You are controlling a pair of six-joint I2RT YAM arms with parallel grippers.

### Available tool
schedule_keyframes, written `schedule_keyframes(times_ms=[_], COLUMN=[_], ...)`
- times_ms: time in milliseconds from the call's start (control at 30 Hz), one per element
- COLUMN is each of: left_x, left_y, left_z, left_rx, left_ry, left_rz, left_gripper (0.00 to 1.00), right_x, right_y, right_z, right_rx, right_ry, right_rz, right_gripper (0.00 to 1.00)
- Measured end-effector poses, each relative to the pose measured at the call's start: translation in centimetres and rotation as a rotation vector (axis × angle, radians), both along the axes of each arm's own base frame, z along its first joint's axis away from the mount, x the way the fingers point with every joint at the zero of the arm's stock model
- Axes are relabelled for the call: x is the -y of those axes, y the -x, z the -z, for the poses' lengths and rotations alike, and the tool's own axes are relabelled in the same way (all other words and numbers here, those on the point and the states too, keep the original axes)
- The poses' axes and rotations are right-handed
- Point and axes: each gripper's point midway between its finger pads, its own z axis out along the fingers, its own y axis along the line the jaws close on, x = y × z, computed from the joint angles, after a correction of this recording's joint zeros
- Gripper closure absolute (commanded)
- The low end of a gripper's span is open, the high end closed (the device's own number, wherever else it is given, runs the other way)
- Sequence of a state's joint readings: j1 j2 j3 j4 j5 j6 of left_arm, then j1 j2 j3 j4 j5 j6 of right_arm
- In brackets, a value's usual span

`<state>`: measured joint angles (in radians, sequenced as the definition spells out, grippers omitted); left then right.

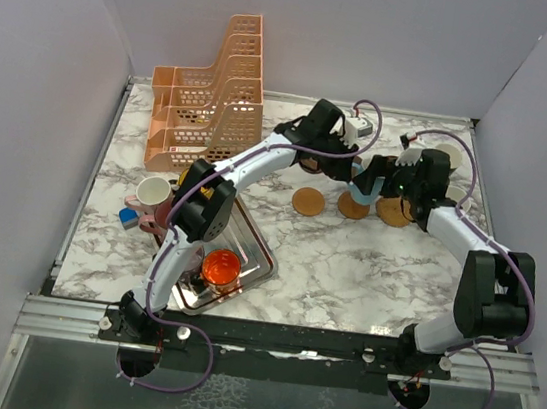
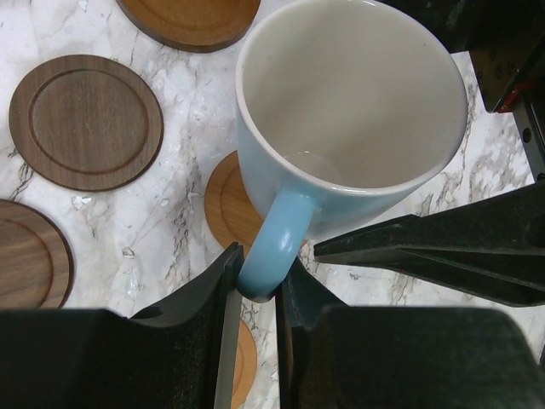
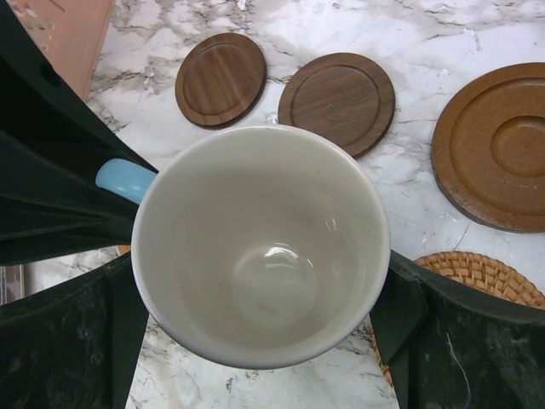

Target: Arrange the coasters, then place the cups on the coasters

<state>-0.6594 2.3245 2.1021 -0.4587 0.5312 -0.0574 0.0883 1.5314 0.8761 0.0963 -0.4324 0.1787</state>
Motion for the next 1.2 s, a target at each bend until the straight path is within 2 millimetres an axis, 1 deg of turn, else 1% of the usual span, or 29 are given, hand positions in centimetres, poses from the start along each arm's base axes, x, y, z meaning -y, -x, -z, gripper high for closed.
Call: schedule_keyframes(times_ms=[100, 200, 300, 400, 500, 733, 867, 967, 1067, 1133, 1200], left_x=[0.2, 0.3, -0.1, -0.5, -0.6, -1.1, -1.3, -1.4, -2.0, -2.3, -2.6], left_y=[-0.1, -0.2, 0.1, 0.5, 0.3, 0.0, -0.2, -0.1, -0.1, 0.1, 0.4], left_z=[0.0, 0.4, 1.5, 2.7, 2.7, 2.6, 2.3, 1.7, 0.5, -0.2, -1.1], left_rx=[0.014, 0.023, 0.01, -0.009, -0.002, 0.013, 0.024, 0.048, 0.091, 0.124, 0.159], left_ry=[0.009, 0.011, -0.007, -0.028, -0.025, -0.027, -0.024, -0.019, -0.012, -0.007, -0.001], left_rz=[0.004, 0.01, 0.014, 0.016, 0.015, 0.016, 0.02, 0.035, 0.051, 0.063, 0.076], left_gripper=[1.0, 1.0, 1.0, 1.0, 1.0, 1.0, 1.0, 1.0, 1.0, 1.0, 1.0], right_x=[0.4, 0.7, 0.9, 1.3, 1.6, 1.7, 1.9, 2.0, 2.2, 2.3, 2.2], right_y=[-0.3, -0.5, -0.7, -1.3, -1.8, -1.6, -1.5, -1.6, -1.7, -1.7, -1.6], right_z=[-0.2, -0.5, -0.7, -1.4, -2.0, -3.9, -5.5, -7.4, -9.4, -10.5, -11.2], right_rx=[-0.013, -0.016, -0.014, 0.004, 0.027, 0.074, 0.097, 0.111, 0.127, 0.131, 0.126], right_ry=[0.018, 0.035, 0.051, 0.074, 0.089, 0.099, 0.108, 0.114, 0.116, 0.115, 0.114], right_rz=[0.025, 0.04, 0.052, 0.072, 0.082, 0.076, 0.08, 0.089, 0.101, 0.103, 0.103], right_gripper=[0.0, 0.0, 0.0, 0.0, 0.0, 0.05, 0.09, 0.1, 0.14, 0.18, 0.22])
